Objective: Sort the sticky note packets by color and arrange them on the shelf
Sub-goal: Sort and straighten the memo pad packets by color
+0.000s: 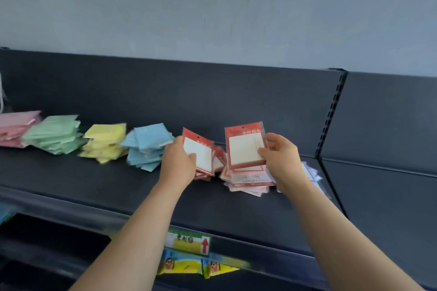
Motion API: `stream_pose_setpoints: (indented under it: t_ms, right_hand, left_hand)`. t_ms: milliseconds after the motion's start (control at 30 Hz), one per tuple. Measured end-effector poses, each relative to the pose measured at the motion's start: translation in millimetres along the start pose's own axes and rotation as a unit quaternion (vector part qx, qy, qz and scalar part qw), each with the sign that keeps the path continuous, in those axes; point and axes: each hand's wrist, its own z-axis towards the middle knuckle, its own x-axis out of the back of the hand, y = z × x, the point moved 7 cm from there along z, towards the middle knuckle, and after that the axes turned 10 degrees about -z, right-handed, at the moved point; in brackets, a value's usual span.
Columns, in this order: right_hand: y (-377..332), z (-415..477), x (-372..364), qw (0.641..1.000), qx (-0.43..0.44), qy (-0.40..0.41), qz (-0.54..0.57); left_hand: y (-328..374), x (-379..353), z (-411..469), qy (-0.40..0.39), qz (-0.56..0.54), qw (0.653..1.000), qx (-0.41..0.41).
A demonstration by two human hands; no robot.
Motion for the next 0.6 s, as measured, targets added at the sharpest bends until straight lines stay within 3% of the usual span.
stream_pose_setpoints:
  t_ms: [367,600]
  right_hand:
    - [-3.2,-3.6,-72.8,0.995,-0.028,-0.009,-0.101]
    - [-22.3,-14.1,-107.2,0.963,0.067,-0.058,-0.255]
  left_hand:
    - [-14.5,10.4,10.5,-0.102,0.065,0.984,-0.13]
    - [-14.2,31.8,3.8,-0.093,0.095,0.977,-0.169]
